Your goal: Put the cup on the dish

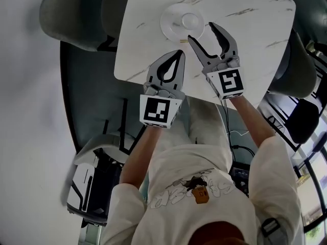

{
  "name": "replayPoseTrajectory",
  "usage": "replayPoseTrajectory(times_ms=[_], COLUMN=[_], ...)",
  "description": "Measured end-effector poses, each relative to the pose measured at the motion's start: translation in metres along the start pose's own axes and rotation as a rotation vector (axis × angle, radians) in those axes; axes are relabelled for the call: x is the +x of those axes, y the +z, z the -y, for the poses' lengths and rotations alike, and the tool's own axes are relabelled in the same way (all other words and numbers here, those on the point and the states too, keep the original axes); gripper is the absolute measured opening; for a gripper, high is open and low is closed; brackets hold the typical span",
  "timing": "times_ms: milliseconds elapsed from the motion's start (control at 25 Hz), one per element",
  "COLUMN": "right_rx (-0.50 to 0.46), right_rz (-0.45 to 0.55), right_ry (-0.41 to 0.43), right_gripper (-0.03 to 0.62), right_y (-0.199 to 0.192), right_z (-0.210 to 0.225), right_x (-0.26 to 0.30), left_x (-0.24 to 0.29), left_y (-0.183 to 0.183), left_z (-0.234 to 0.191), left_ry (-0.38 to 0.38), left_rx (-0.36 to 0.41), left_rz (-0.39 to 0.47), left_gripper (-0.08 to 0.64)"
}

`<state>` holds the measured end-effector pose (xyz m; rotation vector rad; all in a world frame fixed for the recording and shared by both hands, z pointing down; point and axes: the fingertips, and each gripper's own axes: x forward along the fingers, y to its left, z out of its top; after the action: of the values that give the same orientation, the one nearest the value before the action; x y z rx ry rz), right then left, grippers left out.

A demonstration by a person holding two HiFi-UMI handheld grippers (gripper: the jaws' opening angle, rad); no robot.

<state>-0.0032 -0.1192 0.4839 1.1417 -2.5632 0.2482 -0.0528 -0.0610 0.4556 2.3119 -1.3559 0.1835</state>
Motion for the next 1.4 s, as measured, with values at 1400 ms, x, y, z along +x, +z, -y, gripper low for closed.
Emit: replayPoseTrajectory(times_ms=[1400], right_rx=[0.149], right_rz=[-0.002], right_ry=[0.106], right_gripper=[0.109], right_y=[0.116], right_z=[-0.050], right_x=[-0.120], left_x=[-0.110], left_y=[0.081], left_z=[0.061], left_ry=[0.001], left_rx=[0.002], left_rz=[-0.006], left_gripper=[0.002])
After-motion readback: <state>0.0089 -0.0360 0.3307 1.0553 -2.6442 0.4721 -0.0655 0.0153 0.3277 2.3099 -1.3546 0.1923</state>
